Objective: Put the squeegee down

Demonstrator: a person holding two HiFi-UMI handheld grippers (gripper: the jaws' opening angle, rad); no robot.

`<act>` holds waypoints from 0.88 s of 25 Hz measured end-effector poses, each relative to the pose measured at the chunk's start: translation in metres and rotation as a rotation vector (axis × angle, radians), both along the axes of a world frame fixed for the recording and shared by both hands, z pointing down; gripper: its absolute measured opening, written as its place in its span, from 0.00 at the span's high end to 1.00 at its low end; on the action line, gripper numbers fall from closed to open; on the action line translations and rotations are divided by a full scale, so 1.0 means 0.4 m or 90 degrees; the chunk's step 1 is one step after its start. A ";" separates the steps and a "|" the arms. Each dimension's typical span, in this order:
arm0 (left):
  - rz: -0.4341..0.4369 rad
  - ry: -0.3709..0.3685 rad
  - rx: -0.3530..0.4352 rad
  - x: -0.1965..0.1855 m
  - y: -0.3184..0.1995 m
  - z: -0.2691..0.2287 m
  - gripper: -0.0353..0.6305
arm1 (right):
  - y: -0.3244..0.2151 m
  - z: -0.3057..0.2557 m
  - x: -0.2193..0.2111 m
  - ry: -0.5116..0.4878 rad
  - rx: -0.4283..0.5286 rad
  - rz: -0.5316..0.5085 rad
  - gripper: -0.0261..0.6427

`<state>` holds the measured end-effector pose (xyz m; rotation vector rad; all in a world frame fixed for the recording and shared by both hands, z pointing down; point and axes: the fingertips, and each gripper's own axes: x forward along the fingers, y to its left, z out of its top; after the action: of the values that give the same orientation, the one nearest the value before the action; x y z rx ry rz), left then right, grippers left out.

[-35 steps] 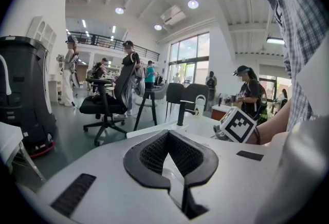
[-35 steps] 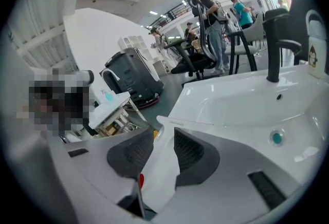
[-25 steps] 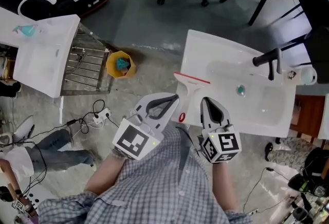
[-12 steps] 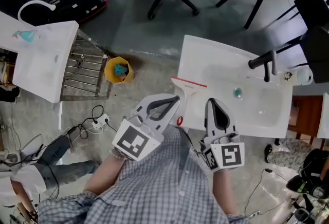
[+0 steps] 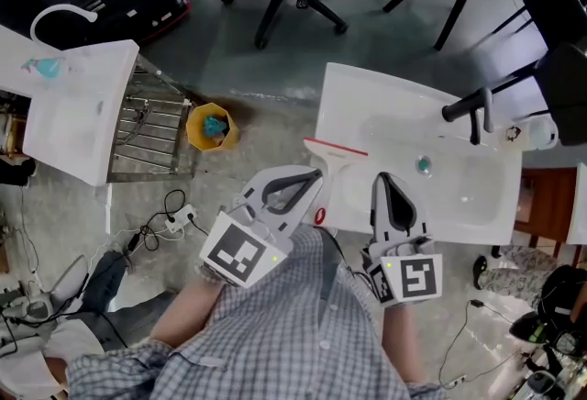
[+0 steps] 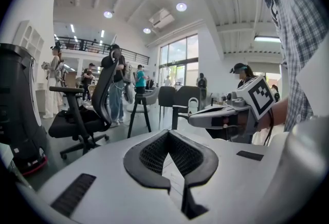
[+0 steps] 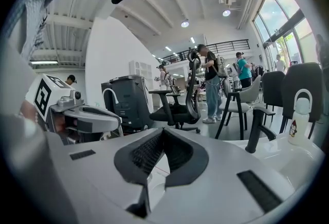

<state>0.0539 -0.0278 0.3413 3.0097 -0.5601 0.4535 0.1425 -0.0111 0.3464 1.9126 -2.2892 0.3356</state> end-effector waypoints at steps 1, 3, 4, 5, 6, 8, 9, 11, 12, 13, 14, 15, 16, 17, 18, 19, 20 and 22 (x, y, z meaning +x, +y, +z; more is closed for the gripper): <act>0.000 -0.001 -0.001 0.000 0.001 0.001 0.94 | 0.001 0.000 0.000 0.001 -0.002 0.000 0.95; 0.001 -0.001 -0.002 0.001 0.002 0.000 0.94 | 0.002 0.000 -0.002 0.002 -0.005 0.000 0.95; 0.001 0.000 -0.002 0.001 0.002 0.000 0.94 | 0.003 -0.001 -0.003 0.003 -0.005 0.000 0.95; 0.001 0.001 -0.002 0.000 0.002 0.000 0.94 | 0.003 -0.002 -0.005 0.004 -0.006 -0.001 0.95; 0.001 0.002 -0.002 -0.001 0.002 0.000 0.94 | 0.003 -0.002 -0.006 0.005 -0.006 -0.002 0.95; 0.000 0.002 -0.002 -0.001 0.004 0.000 0.94 | 0.005 -0.002 -0.009 0.006 -0.007 -0.004 0.95; 0.001 0.001 -0.003 0.000 0.006 0.001 0.94 | 0.006 -0.001 -0.008 0.006 -0.007 -0.004 0.95; 0.001 0.001 -0.003 0.002 0.009 0.003 0.94 | 0.007 0.002 -0.007 0.006 -0.009 -0.005 0.95; 0.000 0.001 -0.003 0.003 0.010 0.003 0.94 | 0.008 0.003 -0.006 0.005 -0.010 -0.006 0.95; 0.000 0.002 -0.003 0.004 0.011 0.003 0.94 | 0.009 0.004 -0.007 0.005 -0.010 -0.008 0.95; 0.000 0.002 -0.002 0.003 0.011 0.003 0.94 | 0.009 0.004 -0.008 0.006 -0.011 -0.010 0.95; 0.000 0.003 -0.002 0.003 0.011 0.003 0.94 | 0.009 0.004 -0.011 0.006 -0.012 -0.012 0.95; -0.001 0.003 -0.003 0.002 0.010 0.003 0.94 | 0.009 0.004 -0.013 0.007 -0.012 -0.015 0.95; -0.003 0.003 -0.003 0.001 0.009 0.004 0.94 | 0.008 0.004 -0.015 0.006 -0.012 -0.017 0.95; -0.004 0.003 -0.003 0.000 0.009 0.004 0.94 | 0.008 0.004 -0.017 0.005 -0.012 -0.020 0.95; -0.004 0.002 -0.003 0.000 0.009 0.005 0.94 | 0.008 0.005 -0.018 0.003 -0.012 -0.022 0.95; -0.004 0.002 -0.003 0.000 0.009 0.005 0.94 | 0.008 0.005 -0.020 0.001 -0.012 -0.025 0.95; -0.004 0.002 -0.002 0.001 0.010 0.004 0.94 | 0.009 0.006 -0.023 0.001 -0.013 -0.030 0.95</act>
<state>0.0543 -0.0238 0.3429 3.0034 -0.5688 0.4483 0.1333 -0.0074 0.3488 1.8444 -2.3168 0.3508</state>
